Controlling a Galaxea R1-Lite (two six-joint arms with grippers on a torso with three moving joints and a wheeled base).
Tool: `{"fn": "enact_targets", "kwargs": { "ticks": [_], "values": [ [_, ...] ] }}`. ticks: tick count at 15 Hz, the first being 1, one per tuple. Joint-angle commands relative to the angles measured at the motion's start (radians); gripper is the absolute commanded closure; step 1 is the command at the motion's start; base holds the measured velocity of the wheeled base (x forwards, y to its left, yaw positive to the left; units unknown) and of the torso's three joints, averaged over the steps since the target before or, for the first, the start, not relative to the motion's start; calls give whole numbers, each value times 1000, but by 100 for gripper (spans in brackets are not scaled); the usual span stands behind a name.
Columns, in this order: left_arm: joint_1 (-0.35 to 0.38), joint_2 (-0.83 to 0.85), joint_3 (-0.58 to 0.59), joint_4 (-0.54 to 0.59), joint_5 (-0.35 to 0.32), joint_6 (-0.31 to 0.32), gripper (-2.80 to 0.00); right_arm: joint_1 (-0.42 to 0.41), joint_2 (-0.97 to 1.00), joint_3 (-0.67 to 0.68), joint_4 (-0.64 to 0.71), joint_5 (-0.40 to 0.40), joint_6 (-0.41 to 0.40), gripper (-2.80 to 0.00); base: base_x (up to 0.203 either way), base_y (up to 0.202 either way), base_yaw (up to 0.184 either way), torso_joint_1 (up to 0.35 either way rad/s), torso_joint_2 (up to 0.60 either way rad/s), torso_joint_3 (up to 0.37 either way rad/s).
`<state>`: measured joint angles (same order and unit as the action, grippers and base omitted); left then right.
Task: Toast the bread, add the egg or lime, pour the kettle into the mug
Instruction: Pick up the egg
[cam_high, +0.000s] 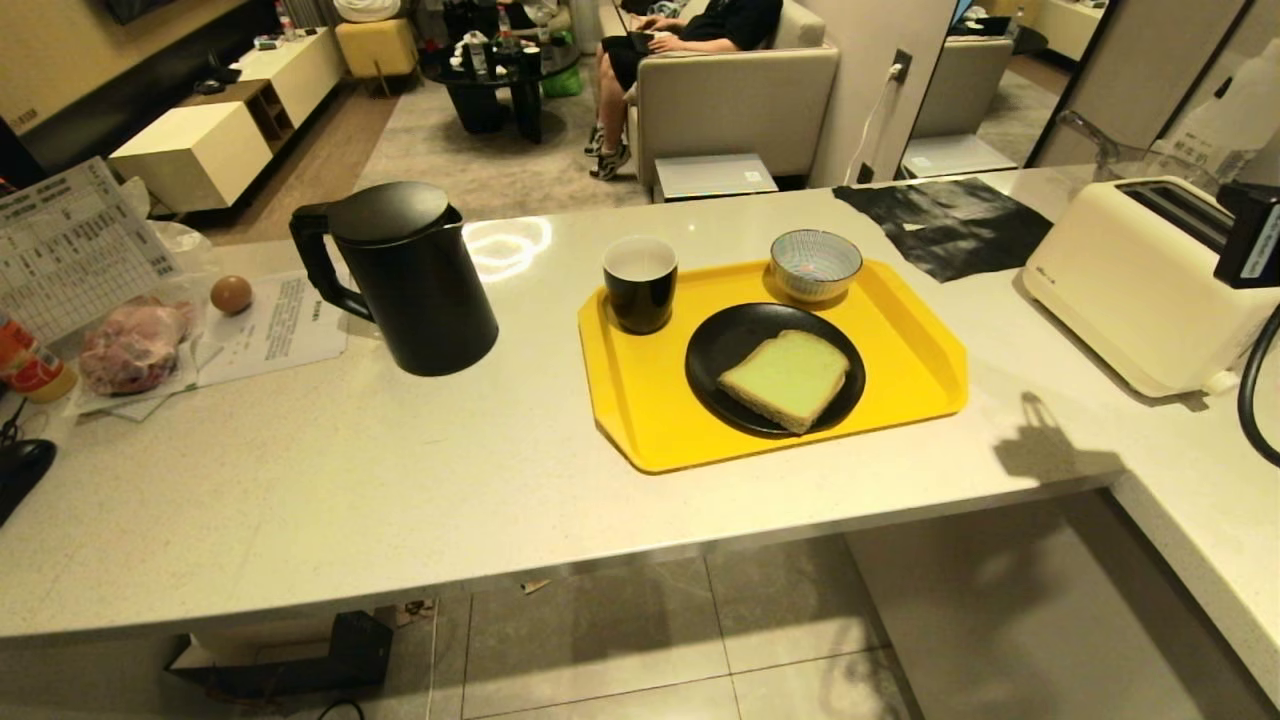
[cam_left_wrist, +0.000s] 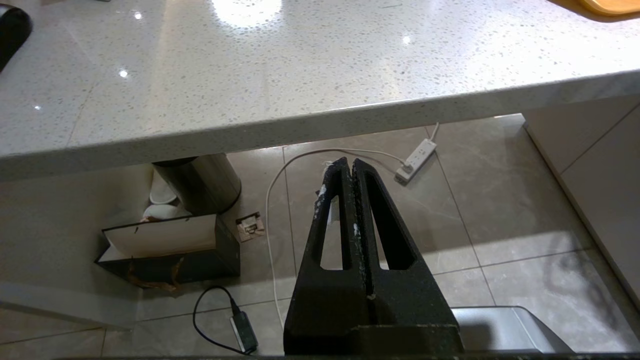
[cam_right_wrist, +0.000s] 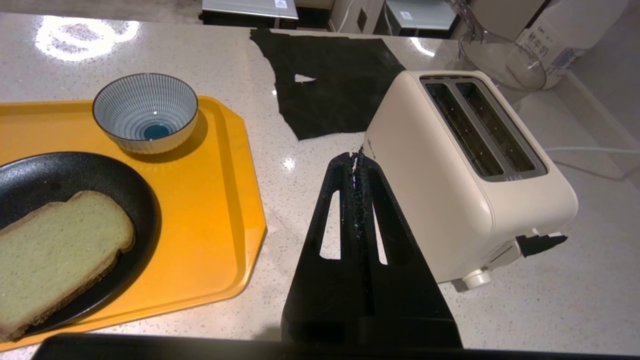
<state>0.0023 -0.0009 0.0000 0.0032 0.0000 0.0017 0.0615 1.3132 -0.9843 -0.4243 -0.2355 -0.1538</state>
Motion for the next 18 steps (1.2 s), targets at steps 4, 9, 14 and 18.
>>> {"fn": "enact_targets", "kwargs": {
  "ticks": [4,9,14,18],
  "values": [
    [0,-1,0,0,0,0,0,0,17,22,-4,5,20,0,0,0,0,0,0,0],
    [1,0,0,0,0,-1,0,-6,17,5,-5,22,20,0,0,0,0,0,0,0],
    [1,1,0,0,0,0,0,-20,24,-11,-5,24,22,0,0,0,0,0,0,0],
    [1,1,0,0,0,0,0,-19,32,-11,-5,25,23,0,0,-4,56,-4,-2,5]
  ]
}}
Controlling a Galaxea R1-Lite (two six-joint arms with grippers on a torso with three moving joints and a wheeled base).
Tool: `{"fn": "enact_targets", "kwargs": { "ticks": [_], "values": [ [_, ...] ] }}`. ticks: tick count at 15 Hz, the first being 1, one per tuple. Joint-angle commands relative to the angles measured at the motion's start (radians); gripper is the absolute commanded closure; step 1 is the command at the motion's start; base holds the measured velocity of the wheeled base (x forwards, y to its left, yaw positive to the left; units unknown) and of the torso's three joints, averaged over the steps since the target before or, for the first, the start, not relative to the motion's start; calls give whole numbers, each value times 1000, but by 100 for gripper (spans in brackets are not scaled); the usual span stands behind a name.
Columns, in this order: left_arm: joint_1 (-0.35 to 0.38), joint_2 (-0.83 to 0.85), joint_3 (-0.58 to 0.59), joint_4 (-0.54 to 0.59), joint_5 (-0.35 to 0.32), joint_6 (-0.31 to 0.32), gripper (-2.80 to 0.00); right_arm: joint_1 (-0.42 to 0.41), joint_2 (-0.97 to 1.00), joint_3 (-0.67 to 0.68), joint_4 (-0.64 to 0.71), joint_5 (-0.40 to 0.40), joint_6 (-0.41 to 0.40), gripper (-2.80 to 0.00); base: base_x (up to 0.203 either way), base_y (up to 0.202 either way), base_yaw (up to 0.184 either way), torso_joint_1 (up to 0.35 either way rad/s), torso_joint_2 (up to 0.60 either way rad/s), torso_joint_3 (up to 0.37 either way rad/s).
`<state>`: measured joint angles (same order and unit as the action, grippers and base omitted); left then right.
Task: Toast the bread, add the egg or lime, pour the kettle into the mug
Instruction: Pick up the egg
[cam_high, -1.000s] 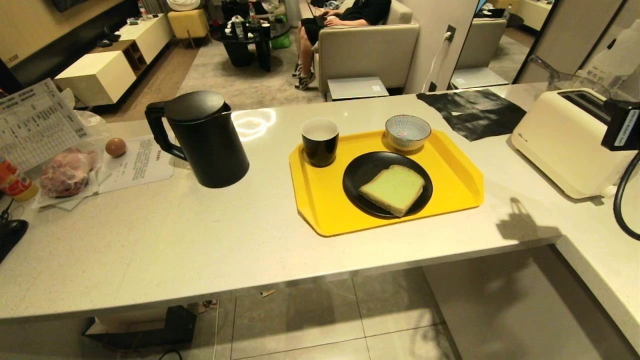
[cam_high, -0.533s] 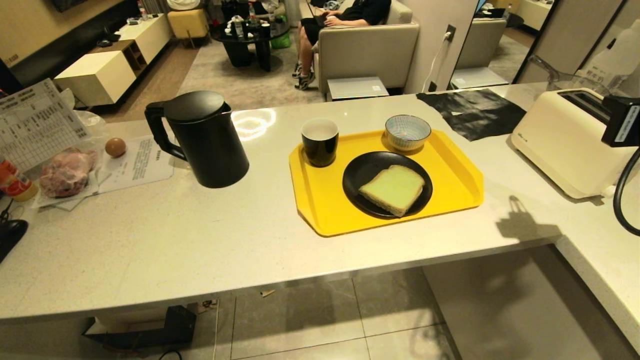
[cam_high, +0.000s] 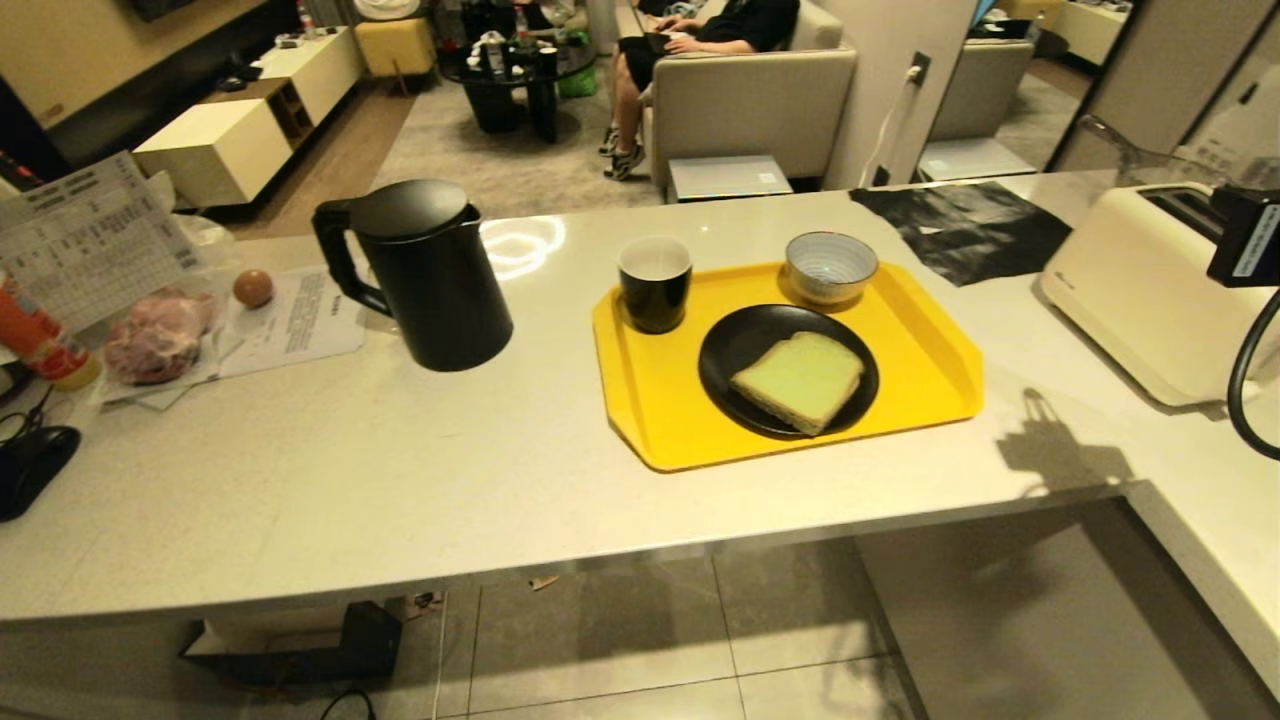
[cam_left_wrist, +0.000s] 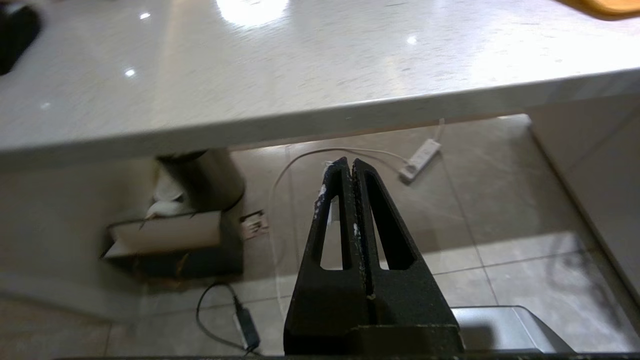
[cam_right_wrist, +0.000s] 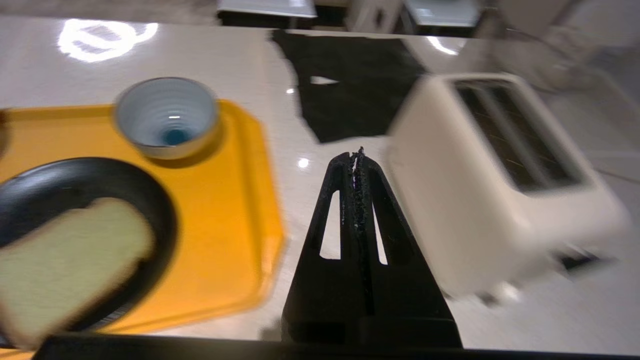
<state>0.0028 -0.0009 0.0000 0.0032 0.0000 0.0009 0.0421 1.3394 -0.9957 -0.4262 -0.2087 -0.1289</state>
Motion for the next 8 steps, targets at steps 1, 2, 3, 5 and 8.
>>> {"fn": "enact_targets", "kwargs": {
  "ticks": [1,2,3,5,8],
  "values": [
    [-1,-1,0,0,0,1,0,1,8,1,-3,0,-1,0,1,-20,194,11,7,1],
    [0,0,0,0,0,0,0,1,10,0,-5,11,-1,0,3,-23,216,18,3,-2],
    [0,0,0,0,0,0,0,1,9,0,-5,26,-1,0,-6,-23,219,8,10,2],
    [-1,0,0,0,0,0,0,1,10,-8,-5,32,-1,0,-2,-6,190,-12,-9,12],
    [0,-1,0,0,0,1,0,1,10,-9,-5,32,0,0,-1,-5,68,5,1,1]
  ]
}}
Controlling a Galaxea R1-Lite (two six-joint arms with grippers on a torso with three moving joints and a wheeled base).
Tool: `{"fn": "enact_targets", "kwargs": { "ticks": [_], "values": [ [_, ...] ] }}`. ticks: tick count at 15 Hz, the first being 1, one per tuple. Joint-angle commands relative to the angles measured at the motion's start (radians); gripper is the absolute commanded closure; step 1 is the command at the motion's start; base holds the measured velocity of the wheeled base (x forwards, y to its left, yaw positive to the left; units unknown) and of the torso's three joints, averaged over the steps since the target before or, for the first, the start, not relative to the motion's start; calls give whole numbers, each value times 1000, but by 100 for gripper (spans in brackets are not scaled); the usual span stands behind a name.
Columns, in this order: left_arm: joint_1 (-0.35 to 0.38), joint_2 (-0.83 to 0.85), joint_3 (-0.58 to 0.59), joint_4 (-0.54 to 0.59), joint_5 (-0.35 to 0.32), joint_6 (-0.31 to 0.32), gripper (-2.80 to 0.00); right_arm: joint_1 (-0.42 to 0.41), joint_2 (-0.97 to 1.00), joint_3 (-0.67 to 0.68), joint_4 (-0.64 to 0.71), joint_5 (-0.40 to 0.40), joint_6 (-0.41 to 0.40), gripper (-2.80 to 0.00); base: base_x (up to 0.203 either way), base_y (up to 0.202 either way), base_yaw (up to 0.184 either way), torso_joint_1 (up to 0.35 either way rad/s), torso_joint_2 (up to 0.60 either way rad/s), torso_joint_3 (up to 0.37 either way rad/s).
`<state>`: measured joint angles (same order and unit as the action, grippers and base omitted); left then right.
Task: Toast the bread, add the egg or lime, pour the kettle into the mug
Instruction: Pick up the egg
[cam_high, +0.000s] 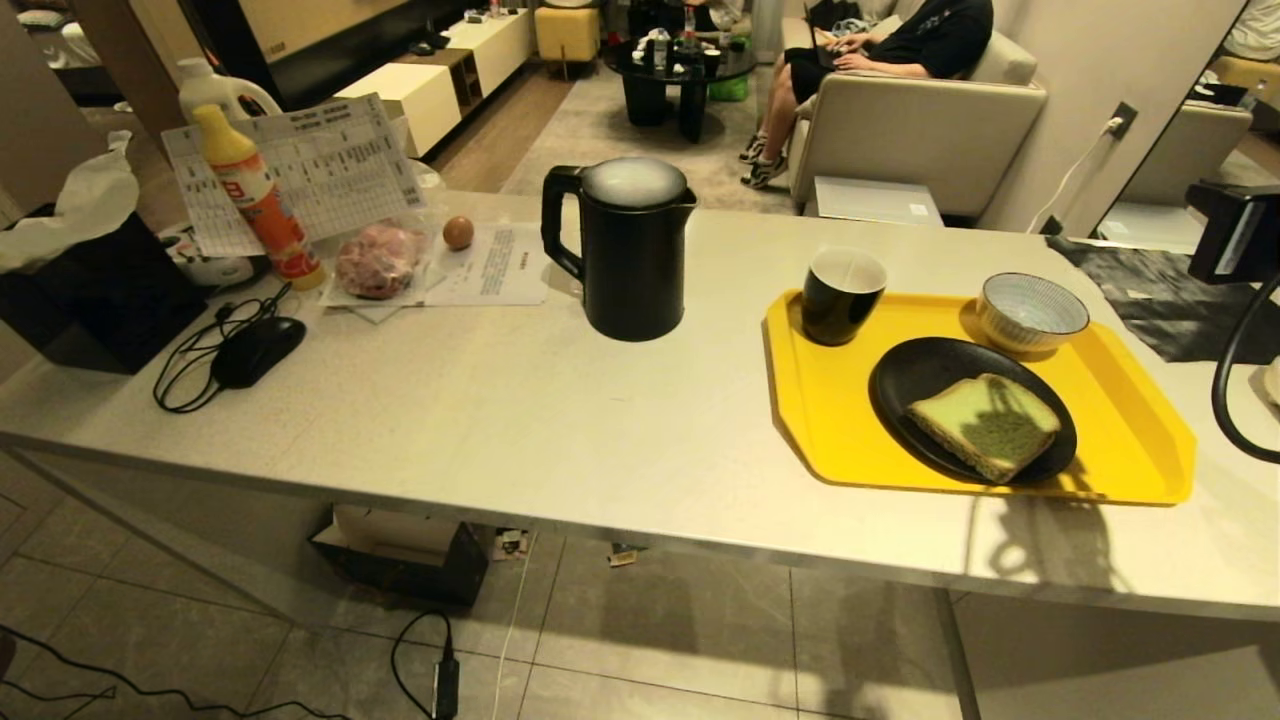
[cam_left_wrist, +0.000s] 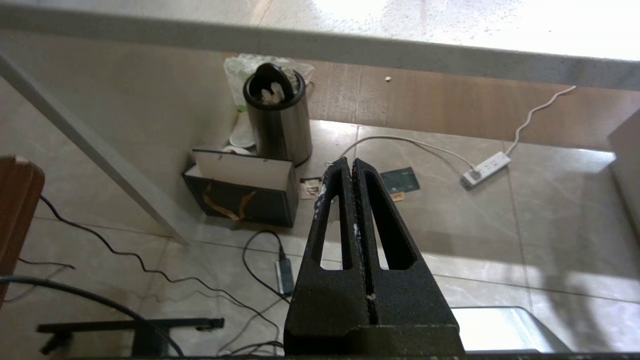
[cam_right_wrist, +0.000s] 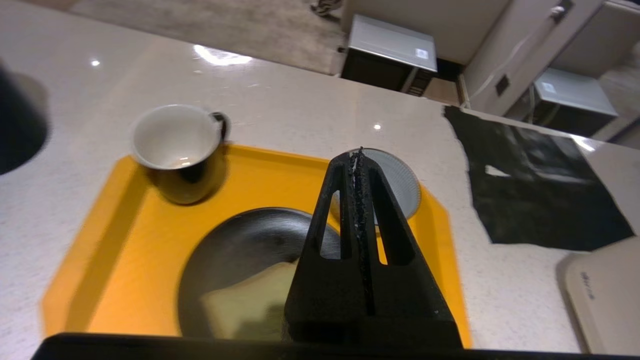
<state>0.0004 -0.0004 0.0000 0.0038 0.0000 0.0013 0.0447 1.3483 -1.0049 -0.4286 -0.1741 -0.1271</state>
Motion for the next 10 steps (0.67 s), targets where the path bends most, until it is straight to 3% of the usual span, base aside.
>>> {"fn": "enact_targets", "kwargs": {
  "ticks": [1,10],
  "values": [
    [1,0,0,-1,0,0,0,-2,2,0,-2,-2,6,0,0,0,0,0,0,0],
    [2,0,0,0,0,0,0,-6,17,21,-1,-1,90,0,0,0,0,0,0,0]
  ]
}}
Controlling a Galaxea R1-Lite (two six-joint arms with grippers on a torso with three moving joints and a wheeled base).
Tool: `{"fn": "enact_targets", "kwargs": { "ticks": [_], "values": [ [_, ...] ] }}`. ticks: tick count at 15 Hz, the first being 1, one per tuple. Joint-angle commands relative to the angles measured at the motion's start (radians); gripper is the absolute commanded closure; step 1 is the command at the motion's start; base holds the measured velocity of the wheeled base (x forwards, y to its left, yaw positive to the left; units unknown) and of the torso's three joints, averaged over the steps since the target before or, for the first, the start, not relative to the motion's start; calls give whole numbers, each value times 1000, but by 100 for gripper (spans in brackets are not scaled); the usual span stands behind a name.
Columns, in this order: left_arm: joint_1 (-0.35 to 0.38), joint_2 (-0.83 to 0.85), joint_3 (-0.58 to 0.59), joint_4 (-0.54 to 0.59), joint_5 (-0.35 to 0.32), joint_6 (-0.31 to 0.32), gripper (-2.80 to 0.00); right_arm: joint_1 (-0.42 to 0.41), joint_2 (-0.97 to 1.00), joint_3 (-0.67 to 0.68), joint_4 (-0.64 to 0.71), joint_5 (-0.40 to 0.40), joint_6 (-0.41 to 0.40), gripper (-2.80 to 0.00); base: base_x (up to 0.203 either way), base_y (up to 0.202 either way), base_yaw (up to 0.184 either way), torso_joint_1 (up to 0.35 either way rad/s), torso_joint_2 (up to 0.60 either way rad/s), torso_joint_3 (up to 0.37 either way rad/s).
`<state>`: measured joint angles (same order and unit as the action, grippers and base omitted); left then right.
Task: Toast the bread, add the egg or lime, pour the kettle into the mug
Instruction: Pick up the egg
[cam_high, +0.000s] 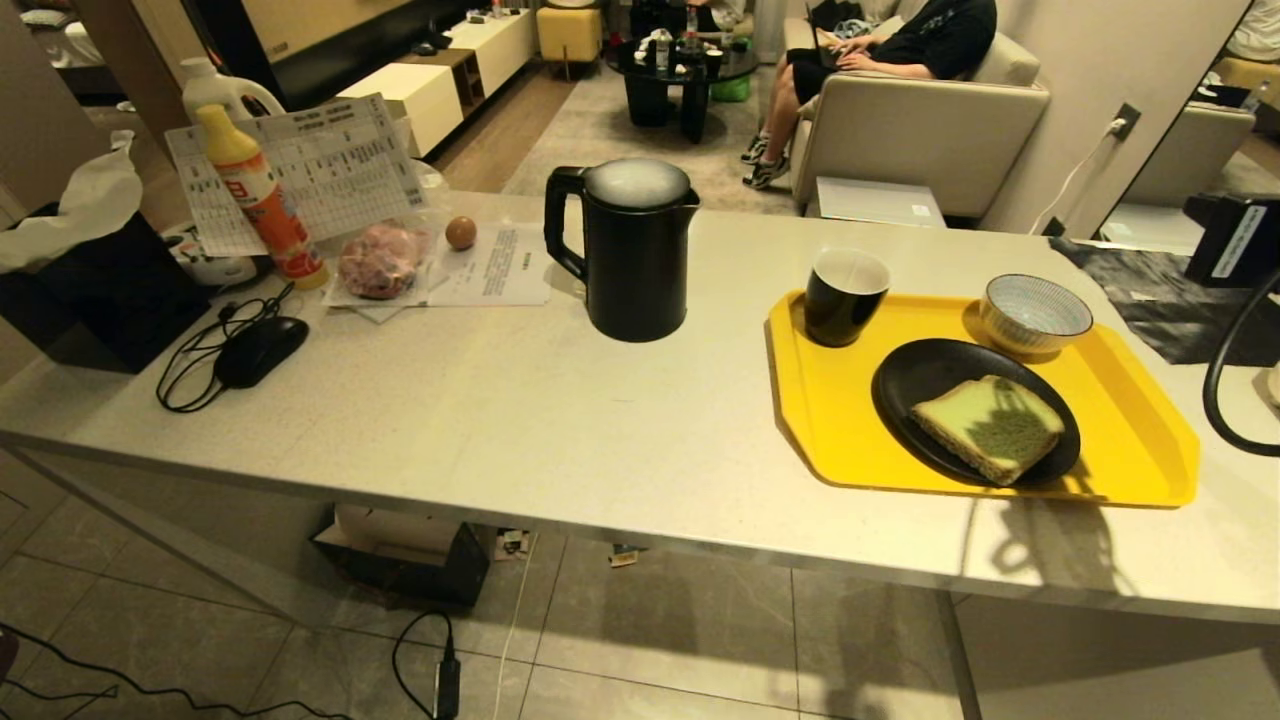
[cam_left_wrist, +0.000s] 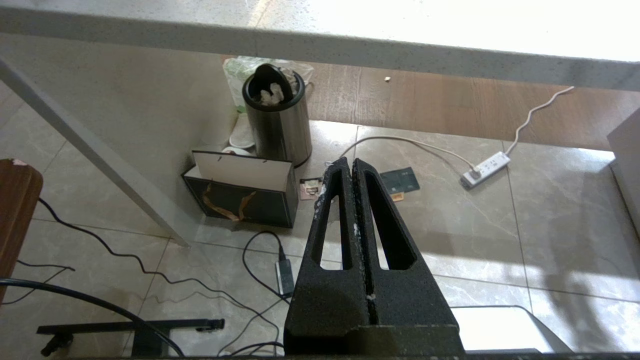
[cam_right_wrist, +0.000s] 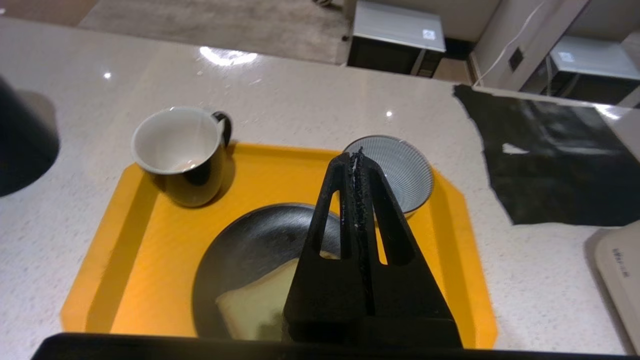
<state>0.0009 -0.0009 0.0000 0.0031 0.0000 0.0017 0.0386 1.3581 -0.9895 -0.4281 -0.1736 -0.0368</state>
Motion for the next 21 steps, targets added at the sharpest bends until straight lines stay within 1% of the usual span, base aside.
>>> {"fn": "enact_targets", "kwargs": {
  "ticks": [1,3,6,7,9,11,14,17,19,21],
  "values": [
    [1,1,0,0,0,0,0,3,7,25,-3,0,-5,0,0,0,0,0,0,0],
    [2,1,0,1,0,0,0,-5,21,47,-2,0,0,0,0,0,0,0,0,0],
    [1,0,0,0,0,0,0,-108,49,79,-2,1,26,0,0,0,0,0,0,0],
    [1,0,0,0,0,0,0,-128,45,84,1,-6,1,0,0,0,0,0,0,0],
    [2,-1,0,0,0,0,0,-152,44,75,9,-8,-96,0,0,0,0,0,0,0],
    [2,1,0,0,0,-1,0,-157,81,81,8,-10,-150,0,0,0,0,0,0,0],
    [1,0,0,0,0,0,0,-157,108,128,1,-27,-254,0,0,0,0,0,0,0],
    [1,0,0,0,0,0,0,-156,109,195,-1,-45,-305,0,0,0,0,0,0,0],
    [1,-1,0,0,0,-2,0,-155,117,236,-3,-70,-359,0,0,0,0,0,0,0],
    [1,-1,0,0,0,0,0,-155,133,238,-4,-78,-393,0,0,0,0,0,0,0]
  ]
}}
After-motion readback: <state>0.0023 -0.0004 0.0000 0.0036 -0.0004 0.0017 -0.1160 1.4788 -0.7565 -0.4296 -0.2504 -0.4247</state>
